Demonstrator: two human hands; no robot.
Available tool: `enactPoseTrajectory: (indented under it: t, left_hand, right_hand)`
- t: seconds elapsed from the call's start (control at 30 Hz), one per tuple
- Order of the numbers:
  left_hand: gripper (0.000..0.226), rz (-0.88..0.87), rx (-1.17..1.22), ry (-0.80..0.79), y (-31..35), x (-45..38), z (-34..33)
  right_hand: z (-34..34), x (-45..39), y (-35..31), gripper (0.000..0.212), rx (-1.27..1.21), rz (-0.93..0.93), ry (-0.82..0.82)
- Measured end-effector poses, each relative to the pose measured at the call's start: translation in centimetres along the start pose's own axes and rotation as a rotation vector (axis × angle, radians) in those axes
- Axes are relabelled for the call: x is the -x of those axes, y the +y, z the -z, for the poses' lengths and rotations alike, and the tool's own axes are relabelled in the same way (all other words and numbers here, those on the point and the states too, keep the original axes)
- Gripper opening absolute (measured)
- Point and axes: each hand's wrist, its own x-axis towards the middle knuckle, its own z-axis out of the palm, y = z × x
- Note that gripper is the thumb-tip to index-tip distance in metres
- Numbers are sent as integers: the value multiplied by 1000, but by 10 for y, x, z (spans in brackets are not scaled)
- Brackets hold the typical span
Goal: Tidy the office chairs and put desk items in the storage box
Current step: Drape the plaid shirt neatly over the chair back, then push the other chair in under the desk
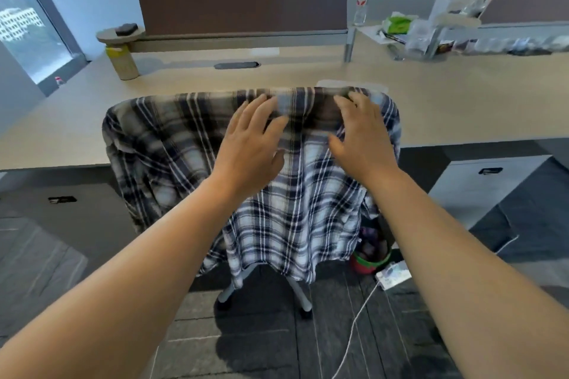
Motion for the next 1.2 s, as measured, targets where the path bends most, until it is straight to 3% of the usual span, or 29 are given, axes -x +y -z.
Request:
enactPoseTrajectory:
  t: [0.13,0.23,0.47,0.8,0.93,1.2]
  left_hand:
    - [28,-92,157,-272,57,-8,0]
    - [26,-181,179,-372,112,-10,-2]
    - [24,-456,381,-416,271,8,4]
    - [26,-671,529,-555,529,103,37]
    - [35,-759,595,-607,605,126,46]
    - [17,-887,721,-674,745,130,61]
  right_hand:
    - [26,49,38,32,53,-135,-19]
    - [54,96,74,27,78,-257,11]
    - [136,238,157,24,130,-531,133]
    - [253,478,250,23,206,-911,248]
    - [287,545,277,22,232,-1029,291]
    - [346,636,339,25,280,-1217,413]
